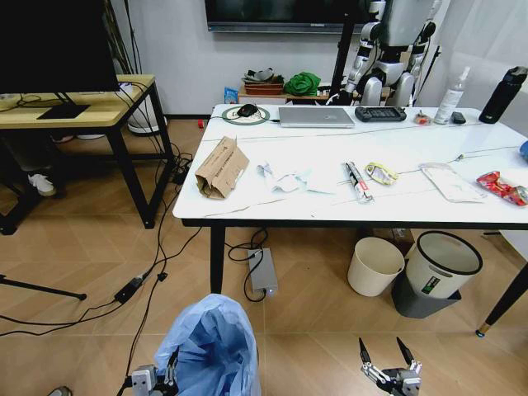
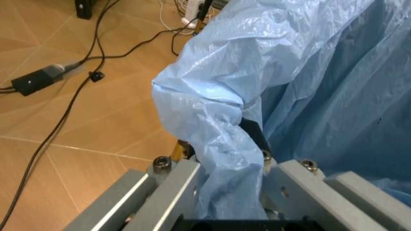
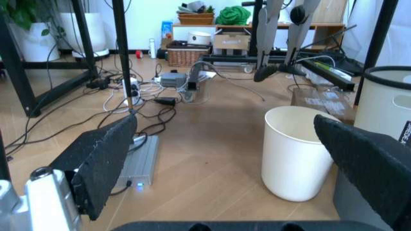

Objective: Pick up the trash bin and place the trash from the table into it.

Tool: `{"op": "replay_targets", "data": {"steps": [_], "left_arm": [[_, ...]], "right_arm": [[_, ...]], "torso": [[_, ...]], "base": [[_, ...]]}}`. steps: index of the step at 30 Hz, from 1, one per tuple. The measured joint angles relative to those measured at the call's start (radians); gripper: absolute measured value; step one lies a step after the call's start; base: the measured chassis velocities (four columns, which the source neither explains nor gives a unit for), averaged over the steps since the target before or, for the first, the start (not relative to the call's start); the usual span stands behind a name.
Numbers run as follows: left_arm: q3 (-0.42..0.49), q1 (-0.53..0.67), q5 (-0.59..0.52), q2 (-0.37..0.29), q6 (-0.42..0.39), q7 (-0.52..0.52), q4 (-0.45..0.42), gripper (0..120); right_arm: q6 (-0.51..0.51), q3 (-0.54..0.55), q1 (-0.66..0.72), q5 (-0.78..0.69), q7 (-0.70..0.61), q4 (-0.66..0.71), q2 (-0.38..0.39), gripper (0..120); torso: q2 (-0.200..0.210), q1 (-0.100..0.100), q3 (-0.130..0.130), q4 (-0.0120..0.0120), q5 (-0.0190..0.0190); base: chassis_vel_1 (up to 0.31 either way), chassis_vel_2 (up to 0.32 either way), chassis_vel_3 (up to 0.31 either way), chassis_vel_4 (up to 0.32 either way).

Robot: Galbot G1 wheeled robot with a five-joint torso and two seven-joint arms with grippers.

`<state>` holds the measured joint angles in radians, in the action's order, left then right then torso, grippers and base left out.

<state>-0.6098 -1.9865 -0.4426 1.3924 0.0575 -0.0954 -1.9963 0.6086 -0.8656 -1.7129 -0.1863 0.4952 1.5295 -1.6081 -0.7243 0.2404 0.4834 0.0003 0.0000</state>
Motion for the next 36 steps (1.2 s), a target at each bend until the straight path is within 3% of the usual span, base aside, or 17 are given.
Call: {"op": "replay_targets", "data": {"steps": [36], "left_arm": [[0.012,0.000,0.007,-0.011,0.007,0.000,0.007,0]], "right_arm": [[0.008,-0.002,-0.014,0.010,0.000,0.015,0.000,100]], "torso": [[-0.161,0.067,0.095,0.0000,0.0000]], "base": [[0.000,0.000,0.000,0.000]]}}
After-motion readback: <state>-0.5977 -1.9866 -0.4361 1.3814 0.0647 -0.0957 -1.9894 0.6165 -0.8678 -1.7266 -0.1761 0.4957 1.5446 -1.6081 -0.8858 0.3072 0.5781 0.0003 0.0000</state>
